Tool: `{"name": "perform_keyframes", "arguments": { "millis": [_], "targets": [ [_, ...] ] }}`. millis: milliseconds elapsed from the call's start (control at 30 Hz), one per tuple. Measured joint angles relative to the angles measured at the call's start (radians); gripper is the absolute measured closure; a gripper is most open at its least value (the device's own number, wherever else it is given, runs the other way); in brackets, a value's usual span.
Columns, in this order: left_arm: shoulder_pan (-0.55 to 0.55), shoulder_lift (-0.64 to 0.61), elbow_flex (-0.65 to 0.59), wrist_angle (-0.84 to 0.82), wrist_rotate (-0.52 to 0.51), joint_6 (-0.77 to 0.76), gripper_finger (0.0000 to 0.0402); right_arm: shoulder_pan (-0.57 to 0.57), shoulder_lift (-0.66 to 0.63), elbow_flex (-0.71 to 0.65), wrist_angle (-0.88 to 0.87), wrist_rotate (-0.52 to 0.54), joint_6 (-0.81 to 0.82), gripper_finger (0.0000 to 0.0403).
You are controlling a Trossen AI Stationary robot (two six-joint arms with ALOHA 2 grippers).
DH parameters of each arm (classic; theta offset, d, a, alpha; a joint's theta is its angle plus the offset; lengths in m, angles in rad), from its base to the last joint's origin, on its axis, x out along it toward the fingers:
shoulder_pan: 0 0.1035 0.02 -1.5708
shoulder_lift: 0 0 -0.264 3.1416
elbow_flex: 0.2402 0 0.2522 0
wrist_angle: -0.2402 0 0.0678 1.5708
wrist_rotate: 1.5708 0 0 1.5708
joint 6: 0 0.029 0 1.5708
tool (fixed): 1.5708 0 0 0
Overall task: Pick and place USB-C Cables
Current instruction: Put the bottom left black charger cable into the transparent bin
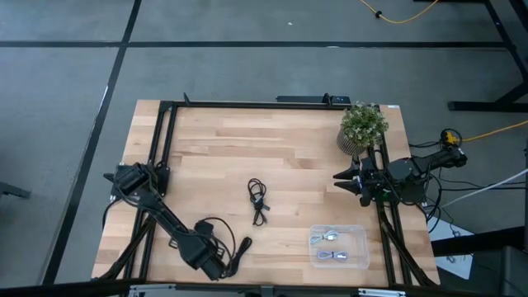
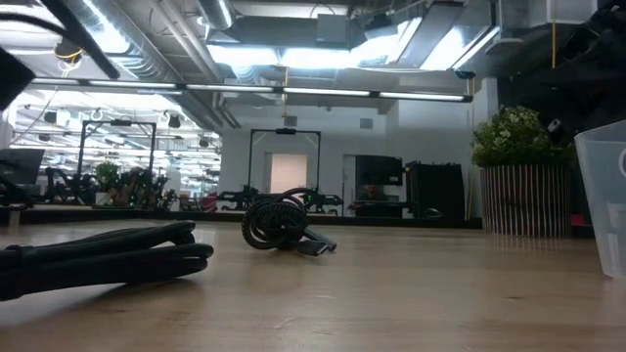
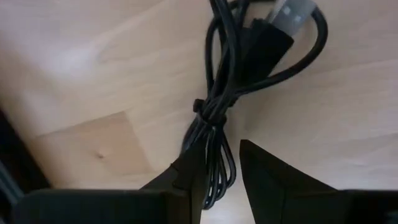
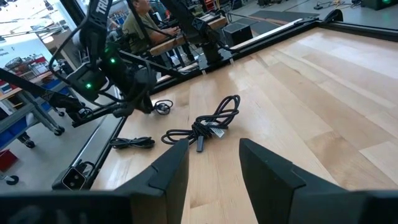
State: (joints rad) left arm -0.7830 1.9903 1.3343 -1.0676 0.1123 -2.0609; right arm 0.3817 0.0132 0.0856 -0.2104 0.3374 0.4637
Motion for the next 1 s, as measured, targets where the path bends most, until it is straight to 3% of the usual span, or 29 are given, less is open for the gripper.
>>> {"name": "perform_keyframes", "arguments": {
  "millis": [233, 467, 733, 867, 1000],
  "targets": [
    [0.009, -0.008, -0.064, 0.073, 0.011, -0.053, 0.0312, 0.0, 0.0, 0.0, 0.0, 0.0, 0.0, 0.0256],
    [0.03, -0.004, -0.039, 0.09, -0.054, -0.032, 0.039, 0.0, 0.0, 0.0, 0.0, 0.0, -0.002, 0.0256],
    [0.048, -0.002, -0.031, 0.066, -0.084, -0.12, 0.0397, 0.0, 0.0, 0.0, 0.0, 0.001, -0.027, 0.0256],
    [0.054, 0.004, 0.024, 0.053, -0.261, -0.082, 0.0399, 0.0, 0.0, 0.0, 0.0, 0.001, -0.028, 0.0256],
    [0.058, -0.002, 0.138, 0.023, -0.542, 0.059, 0.04, 0.0, 0.0, 0.0, 0.0, 0.001, -0.031, 0.0256]
  ]
}}
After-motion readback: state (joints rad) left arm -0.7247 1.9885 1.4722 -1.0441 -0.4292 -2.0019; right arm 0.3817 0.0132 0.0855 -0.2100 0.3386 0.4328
